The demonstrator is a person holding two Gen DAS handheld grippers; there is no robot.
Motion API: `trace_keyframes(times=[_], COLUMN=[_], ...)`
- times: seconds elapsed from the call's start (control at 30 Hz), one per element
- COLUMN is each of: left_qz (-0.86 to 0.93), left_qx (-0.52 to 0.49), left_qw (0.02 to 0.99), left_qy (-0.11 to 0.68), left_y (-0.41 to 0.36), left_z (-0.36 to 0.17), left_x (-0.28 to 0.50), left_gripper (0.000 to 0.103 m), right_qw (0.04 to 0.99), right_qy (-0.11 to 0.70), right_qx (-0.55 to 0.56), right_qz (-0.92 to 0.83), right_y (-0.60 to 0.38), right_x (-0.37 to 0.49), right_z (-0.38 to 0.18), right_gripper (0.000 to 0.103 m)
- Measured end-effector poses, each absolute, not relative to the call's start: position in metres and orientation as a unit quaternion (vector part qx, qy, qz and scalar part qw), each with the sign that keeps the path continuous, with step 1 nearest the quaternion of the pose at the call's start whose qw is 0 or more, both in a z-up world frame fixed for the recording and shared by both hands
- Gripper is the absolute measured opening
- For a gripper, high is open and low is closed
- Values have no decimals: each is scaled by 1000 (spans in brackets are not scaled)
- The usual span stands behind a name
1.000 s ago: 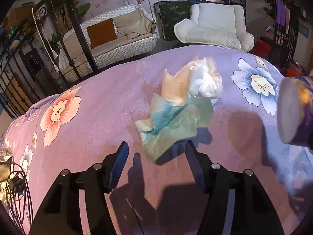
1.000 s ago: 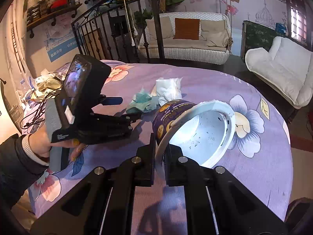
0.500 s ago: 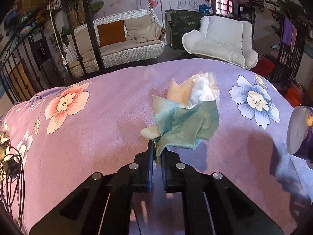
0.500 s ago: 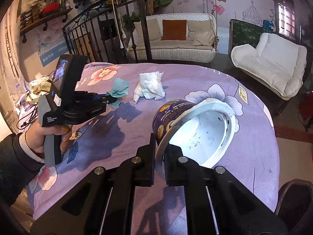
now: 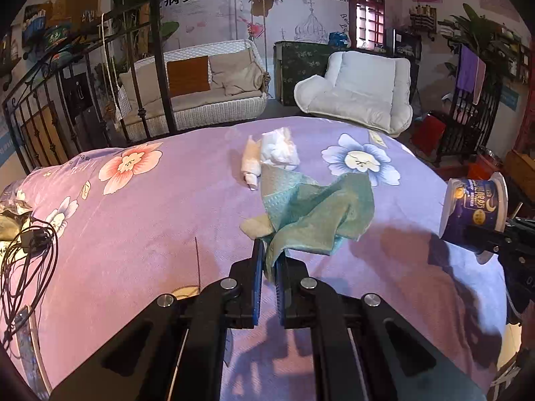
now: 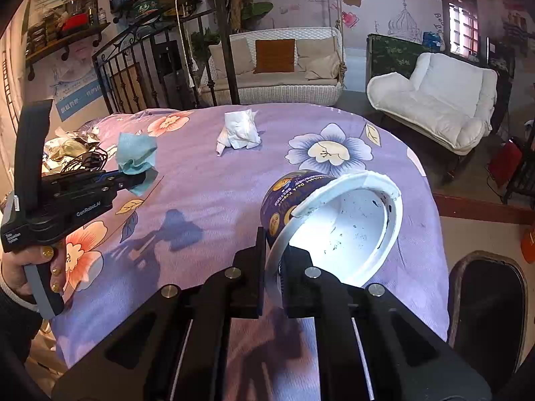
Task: Collect trash
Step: 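Grasp the light blue cloth with the left tool while the right tool holds the cup, then carry the cup over the bin and open the right tool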
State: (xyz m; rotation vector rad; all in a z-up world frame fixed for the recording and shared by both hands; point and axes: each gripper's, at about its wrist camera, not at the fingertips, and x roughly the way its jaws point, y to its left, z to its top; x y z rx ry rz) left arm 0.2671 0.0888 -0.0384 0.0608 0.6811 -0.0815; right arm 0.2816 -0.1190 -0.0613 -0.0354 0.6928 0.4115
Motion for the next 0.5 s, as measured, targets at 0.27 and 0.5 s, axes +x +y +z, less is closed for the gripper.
trace_keyframes(times=[0.27, 0.5], left_qz=[-77, -111], left_qx=[17, 18], left_qw=[945, 944], left_qy=[319, 311], left_y=[54, 21], left_z=[-32, -31], left_x=[225, 204], left_gripper=[8, 8], right_qw=[929, 937], right_qy=[329, 321], right_qx=[2, 19], right_qz=[169, 139], right_y=[-153, -186], right_x=[240, 213], right_z=[-62, -61], right_gripper=[9, 9])
